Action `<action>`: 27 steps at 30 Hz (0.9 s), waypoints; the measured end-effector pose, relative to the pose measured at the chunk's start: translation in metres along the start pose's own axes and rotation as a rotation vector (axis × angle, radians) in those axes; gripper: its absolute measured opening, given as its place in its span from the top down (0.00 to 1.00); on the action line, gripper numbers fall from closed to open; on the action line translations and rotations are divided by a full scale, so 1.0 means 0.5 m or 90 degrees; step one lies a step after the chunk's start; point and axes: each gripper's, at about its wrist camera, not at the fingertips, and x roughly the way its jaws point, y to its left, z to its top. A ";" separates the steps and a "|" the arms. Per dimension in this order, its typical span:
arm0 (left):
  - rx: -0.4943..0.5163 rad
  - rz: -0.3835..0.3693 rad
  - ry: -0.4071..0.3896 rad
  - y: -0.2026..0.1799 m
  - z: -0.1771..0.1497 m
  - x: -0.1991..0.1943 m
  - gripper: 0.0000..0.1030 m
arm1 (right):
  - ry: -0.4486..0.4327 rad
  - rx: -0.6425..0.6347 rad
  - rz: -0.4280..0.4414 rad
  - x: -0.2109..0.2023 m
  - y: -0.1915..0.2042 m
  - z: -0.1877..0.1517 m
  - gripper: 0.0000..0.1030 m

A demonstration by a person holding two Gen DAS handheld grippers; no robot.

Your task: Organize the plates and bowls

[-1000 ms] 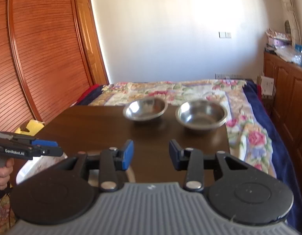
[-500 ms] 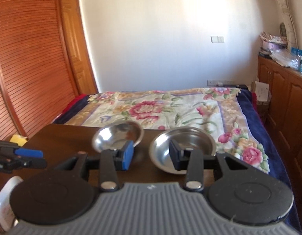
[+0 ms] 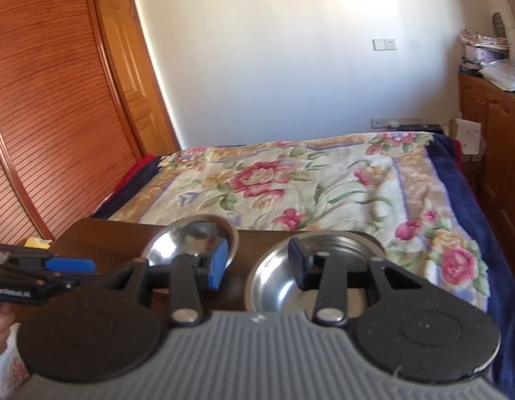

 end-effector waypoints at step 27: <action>-0.170 -0.018 0.065 0.123 0.037 0.133 0.65 | 0.144 -0.036 0.005 0.181 0.057 0.032 0.60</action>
